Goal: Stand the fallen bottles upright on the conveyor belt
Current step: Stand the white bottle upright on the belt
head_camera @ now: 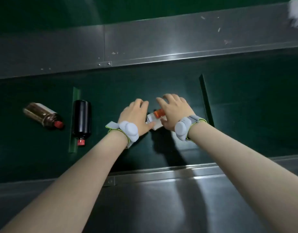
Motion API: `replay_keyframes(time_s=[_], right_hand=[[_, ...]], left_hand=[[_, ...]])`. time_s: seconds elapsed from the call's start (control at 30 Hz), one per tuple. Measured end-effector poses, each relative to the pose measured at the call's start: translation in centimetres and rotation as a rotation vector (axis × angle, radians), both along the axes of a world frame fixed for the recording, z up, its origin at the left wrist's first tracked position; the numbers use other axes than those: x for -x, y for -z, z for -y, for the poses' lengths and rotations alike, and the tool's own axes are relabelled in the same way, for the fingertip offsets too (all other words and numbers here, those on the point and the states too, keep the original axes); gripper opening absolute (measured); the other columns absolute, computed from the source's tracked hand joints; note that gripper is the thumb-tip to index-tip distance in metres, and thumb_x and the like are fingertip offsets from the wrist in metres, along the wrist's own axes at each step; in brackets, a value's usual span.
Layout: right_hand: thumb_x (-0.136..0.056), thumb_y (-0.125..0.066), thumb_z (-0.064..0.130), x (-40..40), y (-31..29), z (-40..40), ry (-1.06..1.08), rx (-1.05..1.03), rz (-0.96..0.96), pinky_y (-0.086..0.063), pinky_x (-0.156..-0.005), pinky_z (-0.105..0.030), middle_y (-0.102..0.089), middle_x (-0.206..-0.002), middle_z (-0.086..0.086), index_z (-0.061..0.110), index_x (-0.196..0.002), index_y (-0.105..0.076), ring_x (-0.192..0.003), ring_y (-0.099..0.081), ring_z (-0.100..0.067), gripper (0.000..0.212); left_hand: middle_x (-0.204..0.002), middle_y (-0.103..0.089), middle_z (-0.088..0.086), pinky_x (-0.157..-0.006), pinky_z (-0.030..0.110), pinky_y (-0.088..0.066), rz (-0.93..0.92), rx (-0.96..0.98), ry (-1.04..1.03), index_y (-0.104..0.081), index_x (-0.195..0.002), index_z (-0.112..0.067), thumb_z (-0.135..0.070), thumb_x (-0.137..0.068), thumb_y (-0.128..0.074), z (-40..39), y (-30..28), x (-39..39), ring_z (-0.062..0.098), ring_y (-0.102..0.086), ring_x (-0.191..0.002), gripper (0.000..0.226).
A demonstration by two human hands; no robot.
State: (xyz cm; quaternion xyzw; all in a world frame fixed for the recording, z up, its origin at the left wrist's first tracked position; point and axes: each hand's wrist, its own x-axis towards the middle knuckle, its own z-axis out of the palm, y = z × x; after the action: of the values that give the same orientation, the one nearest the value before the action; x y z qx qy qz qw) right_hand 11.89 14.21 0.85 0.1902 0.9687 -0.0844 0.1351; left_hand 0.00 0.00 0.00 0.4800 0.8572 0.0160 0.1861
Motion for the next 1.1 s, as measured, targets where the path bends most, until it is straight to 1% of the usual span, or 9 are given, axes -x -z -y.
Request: replay_keyframes(time_s=[0.2,0.37,0.43,0.53,0.67,0.8,0.93,1.03,1.1], right_hand=[[-0.083,-0.069,0.035,0.2,6.2,-0.4,-0.129,-0.075,0.192,-0.032,-0.116,-0.048,-0.042,-0.155,-0.013,0.017,-0.158,-0.026,-0.145,-0.036,-0.038,0.088],[-0.090,-0.058,0.031,0.0,7.6,-0.8,-0.190,-0.153,0.153,-0.036,-0.105,-0.045,-0.053,-0.137,-0.005,0.023,-0.150,-0.037,-0.125,-0.049,-0.035,0.063],[-0.091,-0.057,0.033,-0.3,7.2,-1.3,-0.152,-0.129,0.076,-0.038,-0.100,-0.044,-0.055,-0.134,-0.003,0.024,-0.146,-0.040,-0.122,-0.050,-0.034,0.058],[-0.087,-0.067,0.044,-1.1,5.7,-2.9,0.010,0.031,-0.051,-0.043,-0.095,-0.043,-0.056,-0.138,-0.001,0.024,-0.147,-0.043,-0.124,-0.051,-0.035,0.067],[-0.080,-0.083,0.040,-2.6,4.5,-5.3,0.372,0.418,-0.277,-0.048,-0.093,-0.042,-0.060,-0.139,-0.003,0.022,-0.144,-0.047,-0.123,-0.054,-0.034,0.076],[-0.077,-0.086,0.036,-3.6,5.5,-6.1,0.592,0.555,-0.443,-0.053,-0.095,-0.046,-0.065,-0.131,0.001,0.027,-0.138,-0.051,-0.118,-0.062,-0.027,0.072],[-0.074,-0.089,0.034,-4.8,7.2,-6.5,0.743,0.666,-0.510,-0.056,-0.090,-0.032,-0.068,-0.122,0.013,0.036,-0.136,-0.049,-0.107,-0.066,-0.008,0.073],[-0.074,-0.087,0.029,-5.2,8.1,-6.2,0.752,0.702,-0.511,-0.051,-0.083,-0.018,-0.066,-0.118,0.021,0.039,-0.135,-0.047,-0.105,-0.061,0.011,0.073],[-0.075,-0.086,0.026,-5.1,8.3,-6.0,0.753,0.699,-0.510,-0.046,-0.080,-0.014,-0.065,-0.119,0.018,0.037,-0.136,-0.047,-0.102,-0.063,0.004,0.073]], left_hand=[[-0.156,-0.046,0.008,-0.098,0.047,-0.053,0.146,0.162,-0.084,-0.037,-0.156,-0.016,-0.066,-0.087,-0.072,-0.6,5.9,-1.7,0.034,-0.051,-0.140,0.092],[-0.139,-0.057,0.005,-0.087,0.044,-0.054,0.201,0.105,-0.160,-0.046,-0.140,-0.020,-0.054,-0.085,-0.078,-1.6,7.2,-2.1,0.034,-0.063,-0.121,0.072],[-0.140,-0.056,0.002,-0.085,0.044,-0.055,0.196,0.011,-0.170,-0.044,-0.144,-0.025,-0.050,-0.083,-0.079,-1.5,6.6,-2.0,0.036,-0.066,-0.115,0.075],[-0.148,-0.051,-0.004,-0.090,0.043,-0.055,0.224,-0.174,-0.174,-0.025,-0.162,-0.037,-0.048,-0.080,-0.083,-2.1,4.4,-1.0,0.033,-0.067,-0.118,0.101],[-0.147,-0.049,-0.014,-0.091,0.037,-0.058,0.410,-0.401,-0.213,0.001,-0.165,-0.056,-0.048,-0.076,-0.085,-5.1,1.2,-0.5,0.004,-0.068,-0.111,0.124],[-0.155,-0.057,-0.008,-0.108,0.041,-0.057,0.535,-0.392,-0.259,-0.022,-0.169,-0.034,-0.026,-0.082,-0.088,-8.6,1.3,-1.4,0.012,-0.067,-0.125,0.109],[-0.145,-0.068,-0.005,-0.107,0.036,-0.054,0.576,-0.354,-0.300,-0.054,-0.150,-0.031,-0.021,-0.080,-0.087,-10.4,2.6,-3.1,0.017,-0.070,-0.120,0.078],[-0.140,-0.070,-0.008,-0.107,0.037,-0.053,0.620,-0.365,-0.346,-0.058,-0.143,-0.034,-0.019,-0.081,-0.086,-10.3,3.6,-3.9,0.019,-0.068,-0.125,0.069],[-0.140,-0.070,-0.008,-0.107,0.037,-0.053,0.623,-0.374,-0.363,-0.057,-0.144,-0.034,-0.019,-0.083,-0.085,-10.1,4.0,-4.1,0.019,-0.068,-0.126,0.069]])
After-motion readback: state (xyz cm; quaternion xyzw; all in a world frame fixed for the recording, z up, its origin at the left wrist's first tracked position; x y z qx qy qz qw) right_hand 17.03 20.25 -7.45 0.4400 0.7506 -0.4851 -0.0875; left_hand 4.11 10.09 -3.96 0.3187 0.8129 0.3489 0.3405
